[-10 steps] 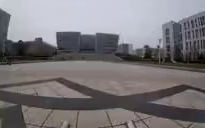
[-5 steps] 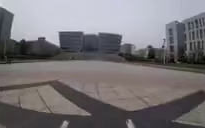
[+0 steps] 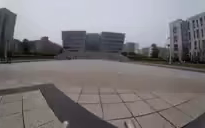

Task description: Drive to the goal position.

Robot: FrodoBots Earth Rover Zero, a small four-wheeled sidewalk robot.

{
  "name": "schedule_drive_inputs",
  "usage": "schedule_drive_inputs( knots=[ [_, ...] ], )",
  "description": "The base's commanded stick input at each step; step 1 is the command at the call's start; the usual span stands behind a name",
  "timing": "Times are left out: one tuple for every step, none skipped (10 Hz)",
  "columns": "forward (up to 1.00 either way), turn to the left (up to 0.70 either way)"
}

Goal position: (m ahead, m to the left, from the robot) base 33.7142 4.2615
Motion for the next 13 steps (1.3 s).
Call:
schedule_drive_inputs(
  knots=[
    [1.0, 0.0],
    [1.0, 0.0],
    [1.0, 0.0],
    [1.0, 0.0],
    [1.0, 0.0],
    [1.0, 0.0],
    [1.0, 0.0],
    [1.0, 0.0],
    [1.0, 0.0],
    [1.0, 0.0],
    [1.0, 0.0],
    [1.0, 0.0],
    [1.0, 0.0]
  ],
)
